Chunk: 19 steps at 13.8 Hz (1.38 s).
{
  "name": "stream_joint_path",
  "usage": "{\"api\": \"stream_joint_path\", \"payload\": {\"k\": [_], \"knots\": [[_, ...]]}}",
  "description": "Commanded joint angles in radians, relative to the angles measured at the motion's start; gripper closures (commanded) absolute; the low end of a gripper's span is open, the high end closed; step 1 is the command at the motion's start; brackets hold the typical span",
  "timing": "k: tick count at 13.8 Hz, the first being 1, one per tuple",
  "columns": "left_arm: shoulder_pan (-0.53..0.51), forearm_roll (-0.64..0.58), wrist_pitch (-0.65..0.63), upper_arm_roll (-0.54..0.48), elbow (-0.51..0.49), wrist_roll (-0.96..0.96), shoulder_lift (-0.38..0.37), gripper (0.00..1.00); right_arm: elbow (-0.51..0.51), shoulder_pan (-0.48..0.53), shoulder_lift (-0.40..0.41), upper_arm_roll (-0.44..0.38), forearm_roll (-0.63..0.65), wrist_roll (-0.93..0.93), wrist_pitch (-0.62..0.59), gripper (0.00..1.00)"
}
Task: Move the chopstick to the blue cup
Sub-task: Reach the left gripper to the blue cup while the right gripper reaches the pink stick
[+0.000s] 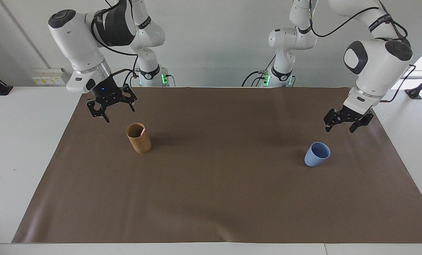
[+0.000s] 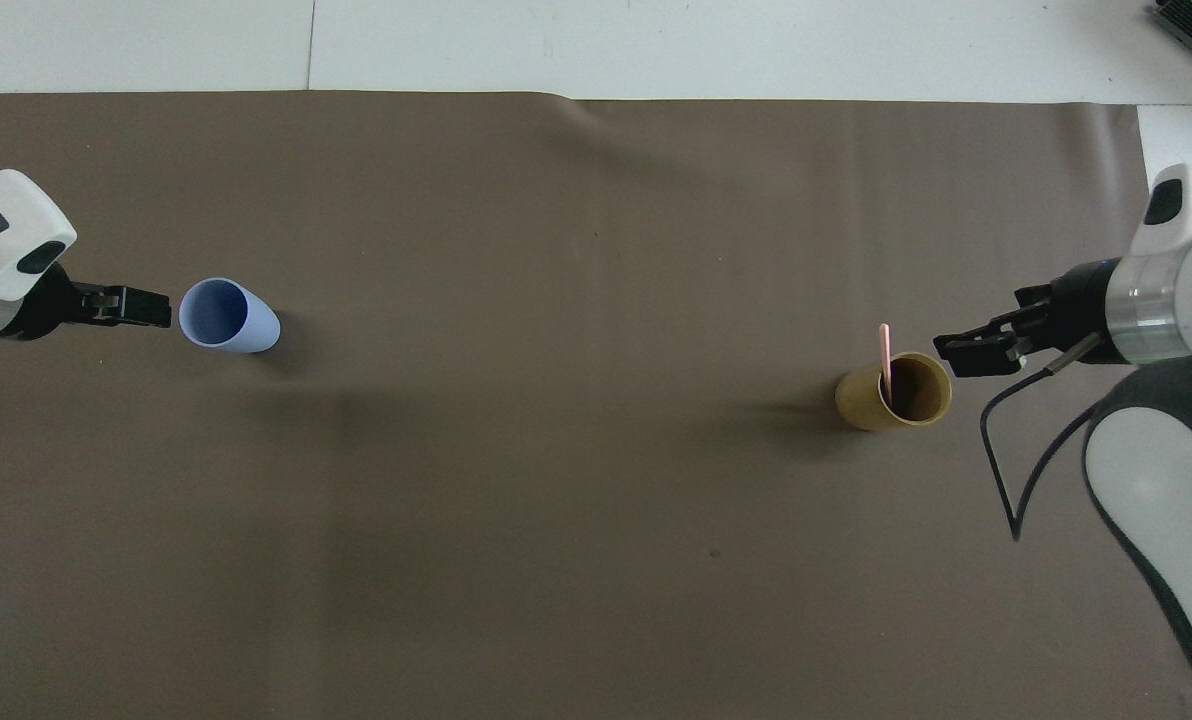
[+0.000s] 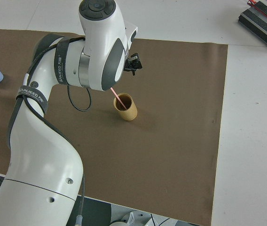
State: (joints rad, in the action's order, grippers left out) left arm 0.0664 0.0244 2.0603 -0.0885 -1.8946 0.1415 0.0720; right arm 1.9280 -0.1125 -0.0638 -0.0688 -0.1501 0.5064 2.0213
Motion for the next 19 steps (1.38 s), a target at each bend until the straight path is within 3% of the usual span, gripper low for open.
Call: {"api": "stream_joint_path", "payload": {"k": [1, 6, 10, 15, 17, 18, 19], "knots": [[-0.007, -0.001, 0.108, 0.006, -0.03, 0.021, 0.063, 0.0, 0.055, -0.006, 0.019, 0.003, -0.039, 0.062, 0.101, 0.0], [-0.007, 0.063, 0.169, 0.006, -0.047, 0.021, 0.114, 0.0, 0.117, -0.027, 0.045, 0.003, -0.06, 0.109, 0.197, 0.0], [-0.005, 0.086, 0.17, 0.009, -0.087, 0.024, 0.108, 0.26, 0.154, -0.05, 0.045, 0.003, -0.062, 0.109, 0.234, 0.0], [0.0, 0.126, 0.176, 0.009, -0.087, 0.029, 0.127, 0.36, 0.163, -0.053, 0.045, 0.003, -0.062, 0.107, 0.243, 0.0], [0.003, 0.138, 0.172, 0.007, -0.084, 0.029, 0.127, 0.54, 0.163, -0.065, 0.045, 0.003, -0.06, 0.107, 0.243, 0.04], [0.003, 0.138, 0.164, 0.007, -0.084, 0.027, 0.127, 0.62, 0.163, -0.065, 0.045, 0.003, -0.062, 0.107, 0.243, 0.17], [0.003, 0.138, 0.161, 0.007, -0.083, 0.023, 0.127, 0.79, 0.163, -0.065, 0.045, 0.003, -0.062, 0.107, 0.243, 0.3]]}}
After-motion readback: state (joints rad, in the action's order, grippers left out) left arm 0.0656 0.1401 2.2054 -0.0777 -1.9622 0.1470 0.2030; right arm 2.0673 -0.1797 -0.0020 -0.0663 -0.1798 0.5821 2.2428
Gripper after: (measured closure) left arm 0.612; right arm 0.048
